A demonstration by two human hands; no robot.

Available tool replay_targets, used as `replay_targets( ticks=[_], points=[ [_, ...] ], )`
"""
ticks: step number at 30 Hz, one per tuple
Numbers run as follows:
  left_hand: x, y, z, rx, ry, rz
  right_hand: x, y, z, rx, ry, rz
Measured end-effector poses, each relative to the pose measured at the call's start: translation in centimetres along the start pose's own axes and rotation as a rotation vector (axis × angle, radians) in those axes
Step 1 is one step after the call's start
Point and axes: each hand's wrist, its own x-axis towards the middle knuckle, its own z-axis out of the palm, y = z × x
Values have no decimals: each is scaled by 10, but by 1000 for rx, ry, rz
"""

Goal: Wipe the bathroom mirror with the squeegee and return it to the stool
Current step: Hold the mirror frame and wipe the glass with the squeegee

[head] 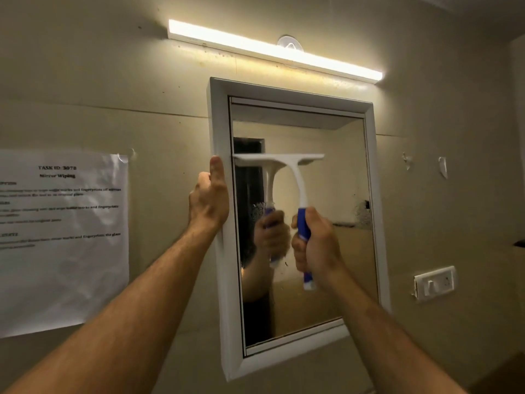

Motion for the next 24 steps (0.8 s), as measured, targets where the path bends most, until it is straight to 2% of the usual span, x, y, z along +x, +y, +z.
replay_targets(
  ticks=[3, 6, 11, 14, 19, 24],
  points=[
    [26, 25, -3, -70, 33, -60, 24, -30, 10, 3, 0, 1],
    [46, 46, 0, -89, 46, -76, 24, -30, 13, -11, 7, 13],
    [42, 37, 10, -64, 107, -39, -4, -3, 9, 59, -20, 24],
    [42, 32, 13, -4, 171, 11, 9, -17, 10, 60, -30, 21],
    [44, 28, 16, -8, 155, 25, 46, -60, 20, 183, -107, -17],
    [38, 34, 14, 18, 183, 39, 34, -33, 6, 222, -165, 53]
  ],
)
